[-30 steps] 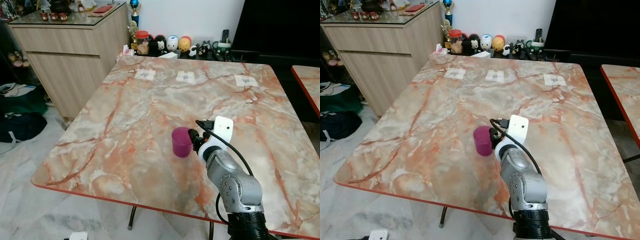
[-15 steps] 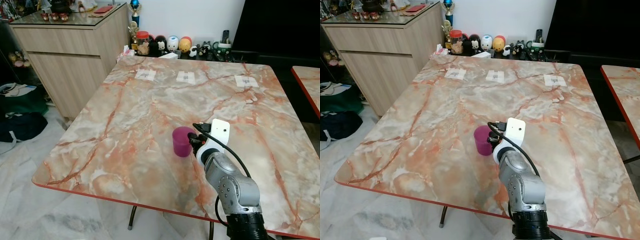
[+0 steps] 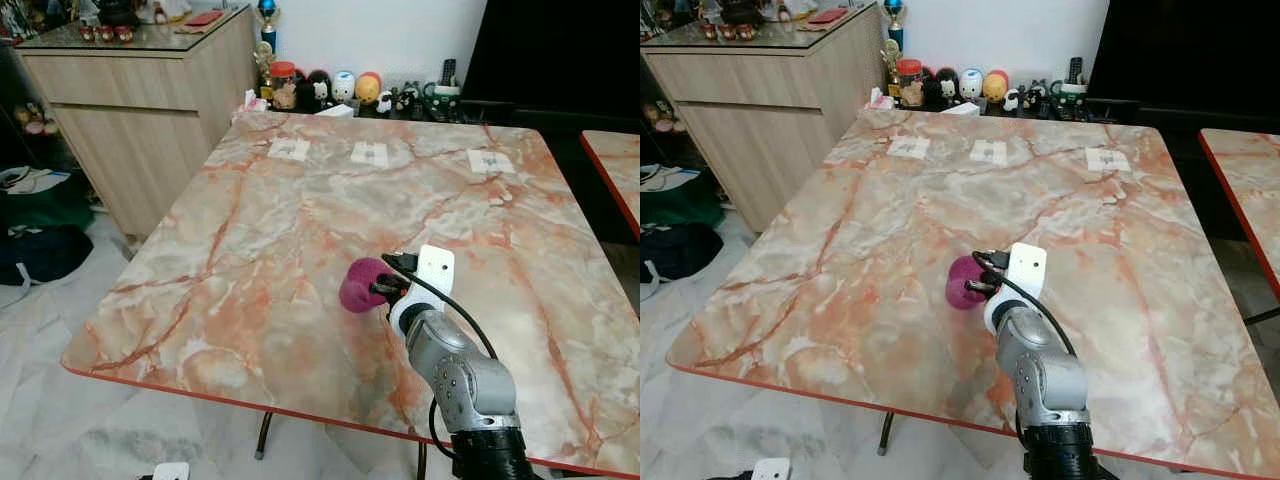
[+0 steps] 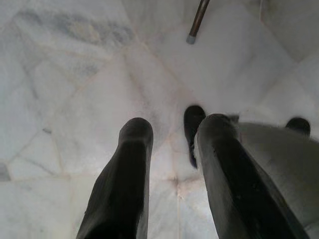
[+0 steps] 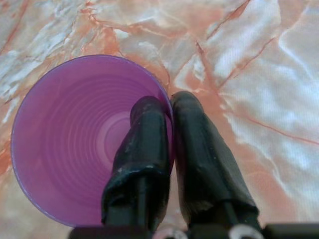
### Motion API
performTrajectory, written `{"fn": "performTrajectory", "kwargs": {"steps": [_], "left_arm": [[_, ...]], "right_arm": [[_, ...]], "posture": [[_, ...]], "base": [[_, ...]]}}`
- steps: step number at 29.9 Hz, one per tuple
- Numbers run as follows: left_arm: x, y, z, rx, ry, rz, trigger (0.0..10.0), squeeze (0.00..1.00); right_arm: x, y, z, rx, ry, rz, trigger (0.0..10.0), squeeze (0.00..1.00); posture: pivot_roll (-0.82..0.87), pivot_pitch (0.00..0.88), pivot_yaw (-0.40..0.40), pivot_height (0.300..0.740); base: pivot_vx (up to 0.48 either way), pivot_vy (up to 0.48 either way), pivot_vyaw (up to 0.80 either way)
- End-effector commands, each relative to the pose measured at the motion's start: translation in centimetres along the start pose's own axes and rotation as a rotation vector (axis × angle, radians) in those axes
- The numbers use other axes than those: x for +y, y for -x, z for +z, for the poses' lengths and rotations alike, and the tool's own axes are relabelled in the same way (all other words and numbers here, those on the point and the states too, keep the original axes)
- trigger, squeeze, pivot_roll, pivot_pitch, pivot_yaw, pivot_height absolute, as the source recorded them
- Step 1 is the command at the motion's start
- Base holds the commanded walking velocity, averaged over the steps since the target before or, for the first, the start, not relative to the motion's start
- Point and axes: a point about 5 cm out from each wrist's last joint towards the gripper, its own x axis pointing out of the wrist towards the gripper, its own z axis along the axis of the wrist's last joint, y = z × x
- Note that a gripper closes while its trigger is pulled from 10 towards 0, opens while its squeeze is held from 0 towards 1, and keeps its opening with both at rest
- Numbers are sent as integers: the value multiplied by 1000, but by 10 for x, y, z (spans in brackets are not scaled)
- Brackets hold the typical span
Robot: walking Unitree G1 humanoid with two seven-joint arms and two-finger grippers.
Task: Setting the table
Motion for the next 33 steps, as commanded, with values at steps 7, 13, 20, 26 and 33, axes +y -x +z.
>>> {"fn": "performTrajectory", "kwargs": {"steps": [7,13,20,26,33], "left_arm": [[24,4,-4,21,-3,29,10000,0],[4,-4,15,-6,-9,9,10000,0],[-10,-5,13,-10,-11,8,10000,0],[15,1,0,15,-19,28,10000,0],[17,2,0,16,-47,30,10000,0]], "right_arm": [[-1,-1,0,-8,-6,-14,0,0],[-2,0,4,-59,-21,-25,0,0],[-9,8,26,-267,11,-55,10000,0],[-21,14,32,-349,24,-109,10000,0],[-29,16,37,-393,-12,-147,10000,0]], "posture": [[-45,13,6,740],[-45,12,5,740],[-52,6,4,740],[-56,0,0,740],[-62,0,-5,740]], "base": [[0,0,0],[0,0,0],[0,0,0],[0,0,0],[0,-270,-326]]}}
